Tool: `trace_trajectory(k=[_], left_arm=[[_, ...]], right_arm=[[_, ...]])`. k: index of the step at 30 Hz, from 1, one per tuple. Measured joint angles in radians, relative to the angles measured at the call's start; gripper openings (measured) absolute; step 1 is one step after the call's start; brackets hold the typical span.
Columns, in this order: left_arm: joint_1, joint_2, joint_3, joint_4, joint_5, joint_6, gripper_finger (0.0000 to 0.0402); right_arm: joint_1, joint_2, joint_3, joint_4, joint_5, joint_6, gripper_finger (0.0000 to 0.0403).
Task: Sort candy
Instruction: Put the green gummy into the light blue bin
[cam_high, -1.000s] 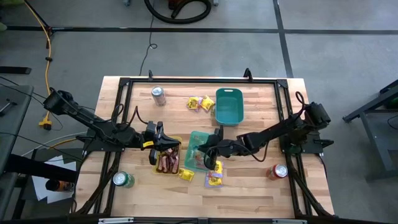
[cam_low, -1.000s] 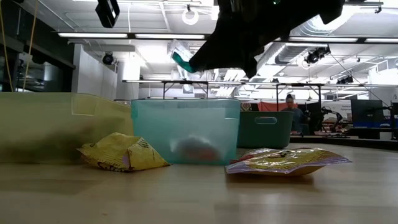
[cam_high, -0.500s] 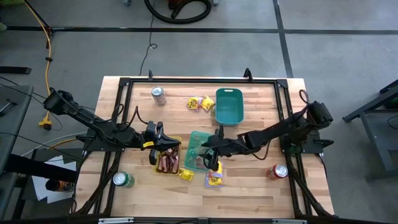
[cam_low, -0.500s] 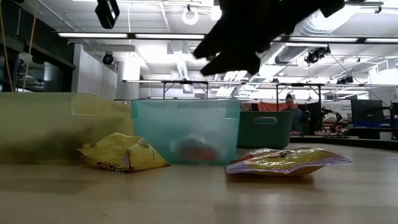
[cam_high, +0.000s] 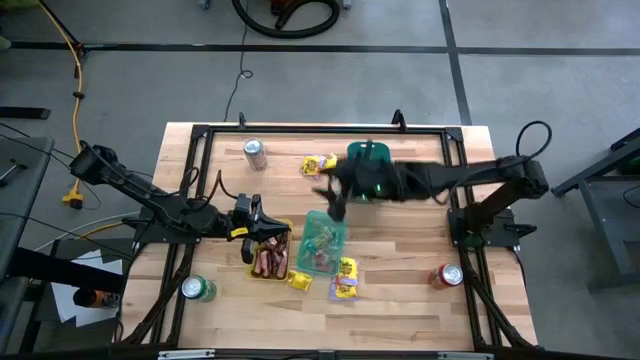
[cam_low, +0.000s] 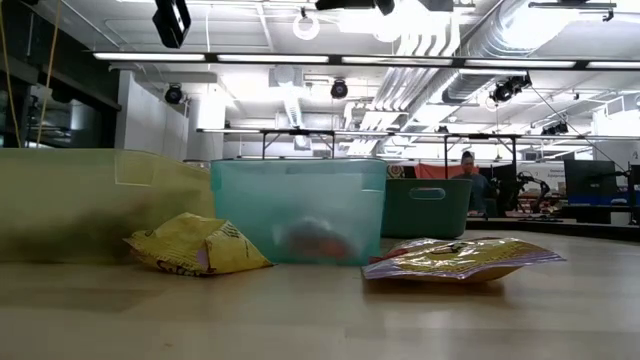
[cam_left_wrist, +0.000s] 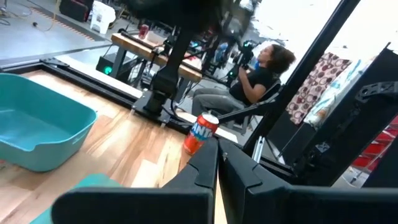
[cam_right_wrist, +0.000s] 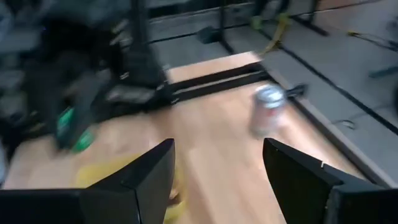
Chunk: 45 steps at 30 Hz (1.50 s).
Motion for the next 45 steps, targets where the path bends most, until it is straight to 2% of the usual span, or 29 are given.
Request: trace_trajectory(k=[4, 9, 14, 18, 25, 30, 36, 42, 45], left_arm=[[0.0, 0.001, 0.0, -0.015, 0.0, 0.0, 0.0], [0.0, 0.001, 0.0, -0.034, 0.002, 0.0, 0.0], [0.0, 0.004, 0.0, -0.06, -0.025, 0.0, 0.0], [0.0, 0.01, 0.0, -0.065, -0.083, 0.0, 0.0], [0.0, 0.01, 0.0, -0.073, -0.166, -0.01, 0.0], [0.0, 0.01, 0.0, -0.074, -0.208, -0.035, 0.0], [0.0, 0.01, 0.0, -0.081, -0.227, -0.035, 0.0], [0.0, 0.01, 0.0, -0.084, -0.229, -0.036, 0.0], [0.0, 0.01, 0.0, -0.085, -0.229, -0.036, 0.0]], right_arm=[[-0.084, 0.032, 0.096, -0.099, -0.021, 0.008, 0.0238], [-0.21, 0.108, 0.233, -0.299, -0.161, 0.044, 0.0238], [-0.338, 0.269, 0.397, -0.513, -0.332, -0.008, 0.0238], [-0.382, 0.429, 0.518, -0.646, -0.388, -0.082, 0.0238], [-0.402, 0.672, 0.666, -0.9, -0.386, -0.189, 0.0238], [-0.4, 0.796, 0.698, -1.056, -0.381, -0.191, 0.0238], [-0.396, 0.882, 0.694, -1.093, -0.371, -0.216, 0.0238], [-0.383, 0.917, 0.694, -1.093, -0.242, -0.218, 0.0238], [-0.383, 0.917, 0.694, -1.091, -0.222, -0.218, 0.0238]])
